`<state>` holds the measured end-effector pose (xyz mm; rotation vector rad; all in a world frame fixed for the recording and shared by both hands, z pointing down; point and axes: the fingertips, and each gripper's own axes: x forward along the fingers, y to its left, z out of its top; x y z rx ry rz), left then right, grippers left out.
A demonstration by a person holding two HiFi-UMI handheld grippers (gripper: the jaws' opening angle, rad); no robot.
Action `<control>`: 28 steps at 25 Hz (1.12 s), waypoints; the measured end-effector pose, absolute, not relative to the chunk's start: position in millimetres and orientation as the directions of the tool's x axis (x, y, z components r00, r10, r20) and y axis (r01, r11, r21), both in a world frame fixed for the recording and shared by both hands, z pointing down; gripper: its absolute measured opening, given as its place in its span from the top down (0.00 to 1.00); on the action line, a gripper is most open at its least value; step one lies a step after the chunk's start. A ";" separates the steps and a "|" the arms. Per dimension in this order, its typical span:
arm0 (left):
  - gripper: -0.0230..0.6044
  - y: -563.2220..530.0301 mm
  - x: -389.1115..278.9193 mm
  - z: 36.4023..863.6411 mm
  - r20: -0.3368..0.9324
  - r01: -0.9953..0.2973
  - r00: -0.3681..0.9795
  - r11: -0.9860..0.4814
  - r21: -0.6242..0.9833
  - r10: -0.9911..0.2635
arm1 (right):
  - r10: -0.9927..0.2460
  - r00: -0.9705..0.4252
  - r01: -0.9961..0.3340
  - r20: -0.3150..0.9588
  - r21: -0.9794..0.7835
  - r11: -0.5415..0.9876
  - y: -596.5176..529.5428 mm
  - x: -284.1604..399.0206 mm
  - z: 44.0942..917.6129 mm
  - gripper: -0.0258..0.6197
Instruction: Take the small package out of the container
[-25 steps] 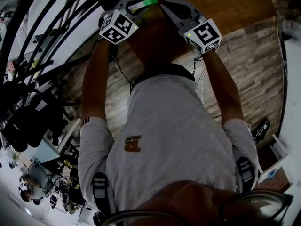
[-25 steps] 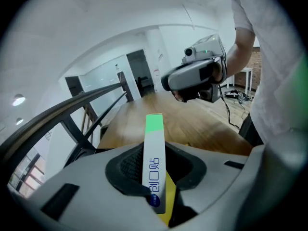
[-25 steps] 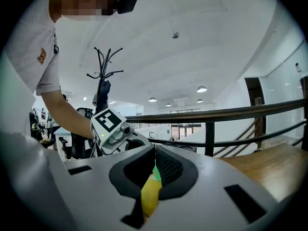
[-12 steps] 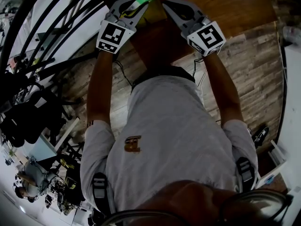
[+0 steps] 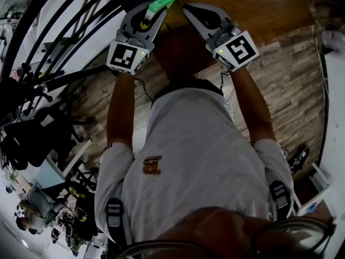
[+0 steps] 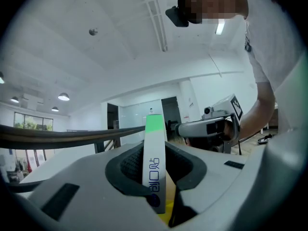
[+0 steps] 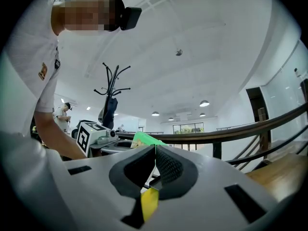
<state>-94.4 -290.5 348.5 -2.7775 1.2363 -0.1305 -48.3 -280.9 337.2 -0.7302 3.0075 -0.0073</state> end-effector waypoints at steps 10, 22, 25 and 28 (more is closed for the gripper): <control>0.79 -255.8 -102.9 319.2 -0.107 -0.784 0.621 -0.616 -0.075 -0.777 | -0.452 -0.884 -0.452 -0.119 -0.031 0.892 -251.9 -54.3 319.1 0.91; 0.79 -234.7 -109.5 311.8 -0.162 -0.796 0.602 -0.604 -0.041 -0.782 | -0.432 -0.891 -0.431 -0.137 -0.036 0.901 -234.8 -56.7 317.3 0.91; 0.79 -233.3 -109.0 310.1 -0.165 -0.794 0.604 -0.606 -0.040 -0.780 | -0.427 -0.893 -0.426 -0.141 -0.037 0.904 -234.1 -57.0 315.9 0.91; 0.79 -232.6 -111.0 308.8 -0.170 -0.795 0.602 -0.605 -0.038 -0.780 | -0.428 -0.893 -0.427 -0.140 -0.035 0.903 -233.1 -59.0 315.6 0.91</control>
